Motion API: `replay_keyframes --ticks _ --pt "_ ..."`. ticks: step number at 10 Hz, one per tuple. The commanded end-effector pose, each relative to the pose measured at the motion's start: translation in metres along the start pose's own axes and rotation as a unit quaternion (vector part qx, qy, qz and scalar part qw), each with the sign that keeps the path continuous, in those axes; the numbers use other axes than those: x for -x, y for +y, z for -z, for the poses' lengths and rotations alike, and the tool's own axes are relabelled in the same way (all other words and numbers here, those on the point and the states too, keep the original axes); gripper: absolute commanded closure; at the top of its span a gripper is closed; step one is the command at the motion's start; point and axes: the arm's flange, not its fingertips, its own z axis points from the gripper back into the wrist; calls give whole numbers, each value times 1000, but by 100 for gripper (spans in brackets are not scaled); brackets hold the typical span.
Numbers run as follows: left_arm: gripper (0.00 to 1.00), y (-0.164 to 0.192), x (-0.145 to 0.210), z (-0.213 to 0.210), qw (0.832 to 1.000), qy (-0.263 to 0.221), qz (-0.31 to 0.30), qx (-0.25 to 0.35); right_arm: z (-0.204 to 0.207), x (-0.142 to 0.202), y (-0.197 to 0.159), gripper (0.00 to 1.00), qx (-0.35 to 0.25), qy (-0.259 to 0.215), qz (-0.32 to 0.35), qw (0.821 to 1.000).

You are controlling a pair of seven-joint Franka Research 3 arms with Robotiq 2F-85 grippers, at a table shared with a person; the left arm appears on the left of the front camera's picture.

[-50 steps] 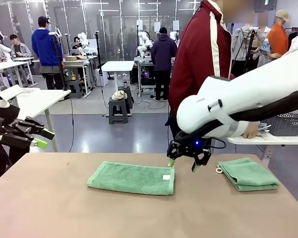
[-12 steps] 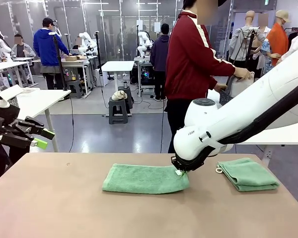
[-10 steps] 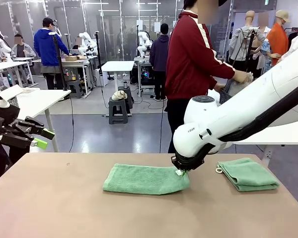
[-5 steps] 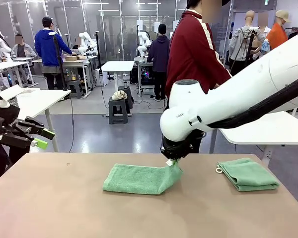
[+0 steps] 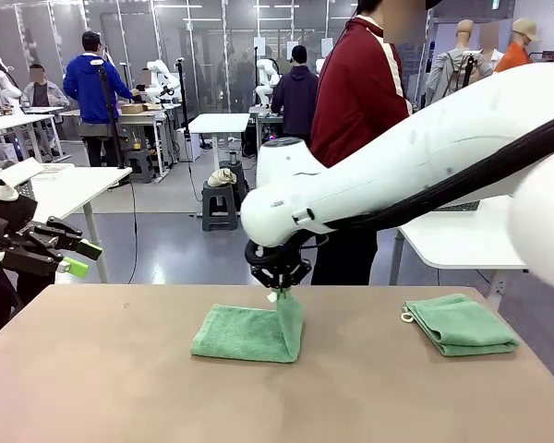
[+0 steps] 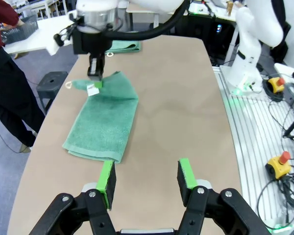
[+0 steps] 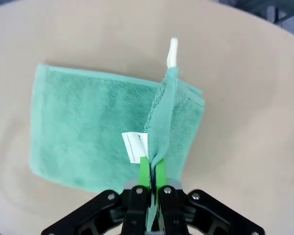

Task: Fold the towels and place them in the basket.
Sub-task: When a person lays out a Towel with hook on the table, fold it in half twice.

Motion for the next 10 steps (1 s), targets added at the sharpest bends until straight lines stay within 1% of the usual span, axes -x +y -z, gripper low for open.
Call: replay_keyframes --ticks 1,2,4,6,7,10 --pt "35 0 -2 -1 1000 -8 4 -5 8 -30 34 98 16 4 53 998" --pt "35 0 -2 -1 1000 -8 4 -5 11 -34 51 98 13 15 61 998" --pt "35 0 -2 -1 1000 -8 4 -5 11 -29 84 98 -3 34 74 997" --pt "35 0 -2 -1 1000 -8 4 -5 8 -19 107 98 -5 37 47 998" --pt "35 0 -2 -1 1000 -8 4 -5 5 -14 115 98 -8 28 45 999" --pt "35 0 -2 -1 1000 -8 4 -5 14 -21 121 98 -22 -43 91 995"
